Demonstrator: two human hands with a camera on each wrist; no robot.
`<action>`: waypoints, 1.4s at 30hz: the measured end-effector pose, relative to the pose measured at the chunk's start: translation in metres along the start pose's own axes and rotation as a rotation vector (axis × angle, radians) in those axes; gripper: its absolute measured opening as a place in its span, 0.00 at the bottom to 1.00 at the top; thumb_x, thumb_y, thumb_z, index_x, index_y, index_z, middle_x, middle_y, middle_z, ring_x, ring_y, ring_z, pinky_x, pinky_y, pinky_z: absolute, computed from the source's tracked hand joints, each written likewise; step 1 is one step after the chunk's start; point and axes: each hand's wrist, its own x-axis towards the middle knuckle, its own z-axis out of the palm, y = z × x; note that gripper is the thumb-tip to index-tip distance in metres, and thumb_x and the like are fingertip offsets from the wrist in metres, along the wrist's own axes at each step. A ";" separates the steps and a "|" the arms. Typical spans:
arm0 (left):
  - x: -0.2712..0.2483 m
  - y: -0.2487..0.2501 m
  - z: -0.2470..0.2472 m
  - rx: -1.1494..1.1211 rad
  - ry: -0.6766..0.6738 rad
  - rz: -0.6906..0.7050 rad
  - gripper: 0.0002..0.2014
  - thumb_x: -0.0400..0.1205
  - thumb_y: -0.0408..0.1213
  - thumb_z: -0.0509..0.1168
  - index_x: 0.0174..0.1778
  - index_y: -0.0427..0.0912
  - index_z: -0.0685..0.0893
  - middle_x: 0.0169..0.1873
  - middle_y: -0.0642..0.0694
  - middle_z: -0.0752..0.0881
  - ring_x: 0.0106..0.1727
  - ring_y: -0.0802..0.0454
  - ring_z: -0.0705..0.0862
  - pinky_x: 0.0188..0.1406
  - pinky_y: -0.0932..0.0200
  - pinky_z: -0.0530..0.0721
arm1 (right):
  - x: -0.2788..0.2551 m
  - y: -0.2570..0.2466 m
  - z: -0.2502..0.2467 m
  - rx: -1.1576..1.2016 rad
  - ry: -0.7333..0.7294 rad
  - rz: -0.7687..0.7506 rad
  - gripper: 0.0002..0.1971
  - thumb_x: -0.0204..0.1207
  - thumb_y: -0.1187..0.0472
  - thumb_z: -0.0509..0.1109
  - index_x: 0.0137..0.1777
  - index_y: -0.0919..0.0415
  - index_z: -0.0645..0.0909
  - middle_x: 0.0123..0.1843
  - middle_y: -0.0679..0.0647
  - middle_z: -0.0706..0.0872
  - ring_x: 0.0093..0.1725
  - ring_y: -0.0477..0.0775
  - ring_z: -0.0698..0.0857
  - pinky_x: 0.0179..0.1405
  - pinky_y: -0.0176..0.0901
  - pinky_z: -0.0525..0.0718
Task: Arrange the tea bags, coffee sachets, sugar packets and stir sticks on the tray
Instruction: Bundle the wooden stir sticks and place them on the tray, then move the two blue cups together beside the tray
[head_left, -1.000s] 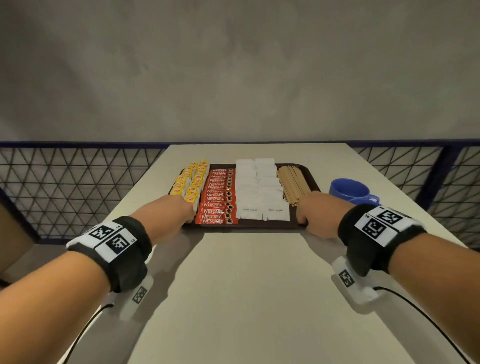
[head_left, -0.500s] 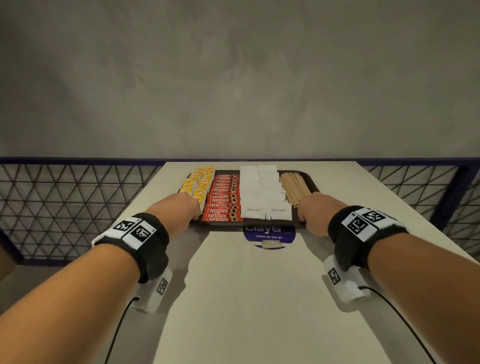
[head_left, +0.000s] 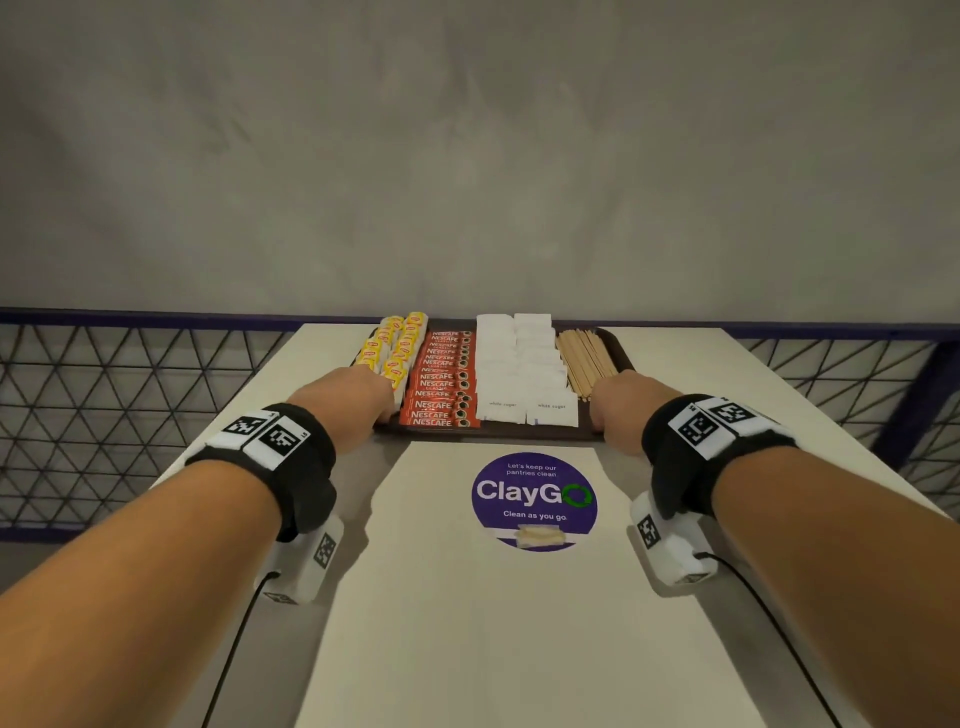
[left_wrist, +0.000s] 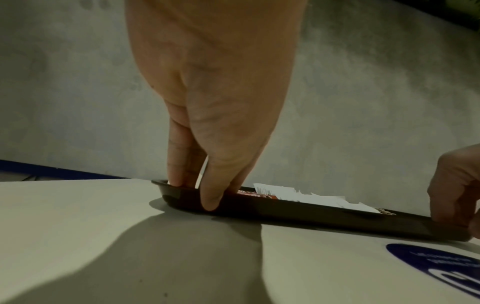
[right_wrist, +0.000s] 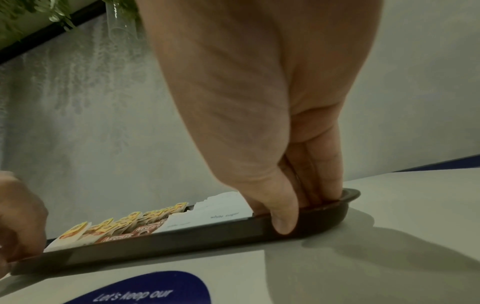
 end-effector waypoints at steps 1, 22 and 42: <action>0.002 0.001 0.002 0.019 0.013 0.015 0.15 0.88 0.41 0.64 0.69 0.44 0.84 0.60 0.41 0.85 0.59 0.43 0.85 0.58 0.55 0.84 | 0.003 0.000 0.001 -0.003 -0.005 0.006 0.09 0.84 0.63 0.68 0.61 0.64 0.85 0.42 0.55 0.80 0.42 0.55 0.82 0.54 0.42 0.88; -0.012 0.011 0.028 -0.043 0.115 0.017 0.22 0.90 0.39 0.59 0.81 0.46 0.68 0.66 0.41 0.82 0.63 0.44 0.84 0.60 0.53 0.85 | -0.015 -0.001 0.000 0.047 -0.070 -0.067 0.14 0.85 0.58 0.67 0.65 0.64 0.83 0.51 0.57 0.86 0.50 0.56 0.85 0.54 0.44 0.86; -0.144 0.251 -0.064 -0.224 0.382 0.668 0.20 0.85 0.33 0.64 0.73 0.44 0.76 0.66 0.45 0.81 0.64 0.46 0.81 0.62 0.52 0.82 | -0.284 0.138 -0.009 0.119 0.086 -0.091 0.20 0.81 0.37 0.63 0.67 0.44 0.83 0.61 0.44 0.85 0.57 0.50 0.83 0.60 0.51 0.85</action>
